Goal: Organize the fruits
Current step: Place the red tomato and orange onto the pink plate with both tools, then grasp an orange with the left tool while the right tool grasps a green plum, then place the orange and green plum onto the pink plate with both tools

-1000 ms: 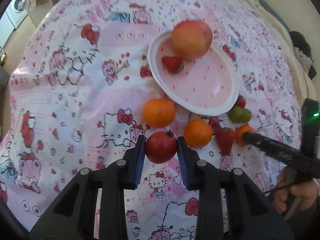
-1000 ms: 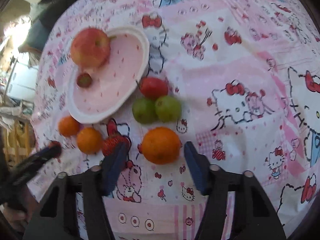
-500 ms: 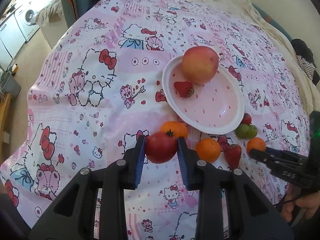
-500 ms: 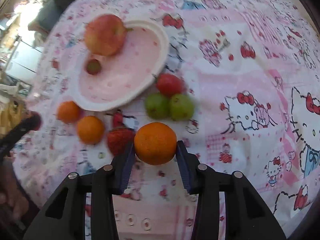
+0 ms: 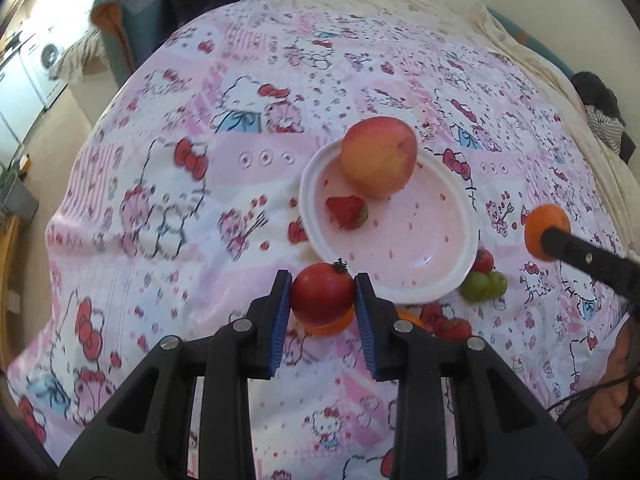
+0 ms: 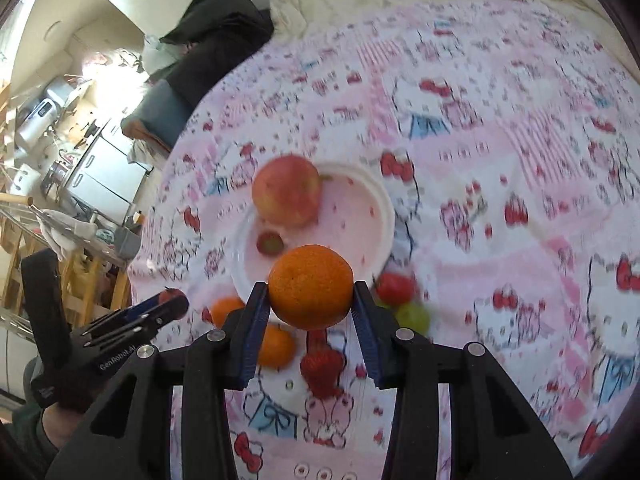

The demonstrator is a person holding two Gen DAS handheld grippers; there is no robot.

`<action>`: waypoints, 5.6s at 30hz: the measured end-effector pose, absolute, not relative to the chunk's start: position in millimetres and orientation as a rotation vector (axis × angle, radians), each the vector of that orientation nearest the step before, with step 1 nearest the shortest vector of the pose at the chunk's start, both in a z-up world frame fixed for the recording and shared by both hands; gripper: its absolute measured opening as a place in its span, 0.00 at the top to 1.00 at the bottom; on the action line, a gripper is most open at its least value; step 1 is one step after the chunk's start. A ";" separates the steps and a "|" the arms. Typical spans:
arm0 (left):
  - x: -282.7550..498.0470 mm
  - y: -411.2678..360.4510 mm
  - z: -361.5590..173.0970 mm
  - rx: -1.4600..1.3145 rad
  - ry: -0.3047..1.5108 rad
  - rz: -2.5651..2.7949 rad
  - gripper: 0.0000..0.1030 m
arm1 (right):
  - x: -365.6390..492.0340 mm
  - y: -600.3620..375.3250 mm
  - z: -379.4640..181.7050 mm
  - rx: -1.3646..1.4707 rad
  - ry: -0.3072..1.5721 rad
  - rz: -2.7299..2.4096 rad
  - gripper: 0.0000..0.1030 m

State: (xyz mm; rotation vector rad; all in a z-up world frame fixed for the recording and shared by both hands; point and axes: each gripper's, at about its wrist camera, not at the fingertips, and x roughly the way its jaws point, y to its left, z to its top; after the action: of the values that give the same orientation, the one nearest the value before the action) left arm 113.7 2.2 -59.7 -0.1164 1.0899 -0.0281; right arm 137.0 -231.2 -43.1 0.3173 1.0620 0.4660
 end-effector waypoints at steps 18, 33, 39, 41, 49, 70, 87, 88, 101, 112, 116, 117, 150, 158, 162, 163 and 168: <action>180.2 -29.9 -108.2 -0.165 1.179 -0.060 0.73 | 237.0 -223.8 -93.8 0.315 1.174 0.457 0.58; 184.5 -33.7 -121.1 -0.164 1.178 -0.066 0.73 | 251.4 -194.0 -140.2 0.273 1.307 0.468 0.55; 182.8 -40.1 -122.3 -0.126 1.186 -0.076 0.71 | 253.8 -199.1 -141.1 0.317 1.311 0.457 0.55; 182.1 -41.6 -121.5 -0.116 1.179 -0.076 0.60 | 254.8 -202.0 -140.2 0.337 1.311 0.458 0.53; 179.0 -41.4 -116.3 -0.127 1.157 -0.089 0.24 | 256.9 -206.2 -129.0 0.385 1.291 0.479 0.32; 166.7 -22.1 -74.0 -0.145 1.055 -0.057 0.14 | 235.6 -217.9 -89.9 0.372 1.187 0.467 0.16; 129.4 42.2 -47.5 -0.218 1.052 0.068 0.14 | 154.4 -239.9 -56.0 0.386 1.118 0.399 0.16; 127.4 44.6 -49.7 -0.225 1.060 0.074 0.14 | 149.8 -242.8 -55.9 0.394 1.117 0.391 0.16; 118.1 36.8 -97.8 -0.270 1.223 0.029 0.14 | 117.7 -281.2 -66.8 0.415 1.136 0.273 0.16; 120.1 11.7 -116.2 -0.173 1.259 -0.011 0.25 | 134.6 -296.9 -111.3 0.542 1.290 0.234 0.36; 121.7 13.5 -123.9 -0.184 1.282 -0.012 0.37 | 139.1 -295.1 -121.4 0.600 1.320 0.246 0.56; 122.1 13.3 -124.6 -0.183 1.282 -0.016 0.39 | 139.6 -294.2 -122.7 0.603 1.325 0.247 0.58; 109.3 26.3 -80.4 -0.251 1.145 -0.072 0.68 | 143.4 -298.6 -132.4 0.710 1.319 0.257 0.69; 111.3 27.9 -44.1 -0.230 0.976 -0.072 0.68 | 142.3 -290.3 -76.0 0.776 1.153 0.402 0.69; 120.1 23.2 -23.1 -0.211 0.947 -0.111 0.68 | 151.6 -280.9 -49.3 0.780 1.114 0.457 0.69; 122.7 20.6 -18.8 -0.197 0.941 -0.116 0.68 | 154.6 -278.2 -43.2 0.770 1.105 0.466 0.69; 146.5 15.3 -14.7 -0.192 0.960 -0.127 0.68 | 180.8 -263.6 -38.0 0.714 1.120 0.473 0.69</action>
State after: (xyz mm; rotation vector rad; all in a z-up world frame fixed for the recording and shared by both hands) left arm 146.5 15.3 -14.7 -0.1918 0.9603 -0.1269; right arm 180.8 -263.6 -38.0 0.7142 1.1196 0.4729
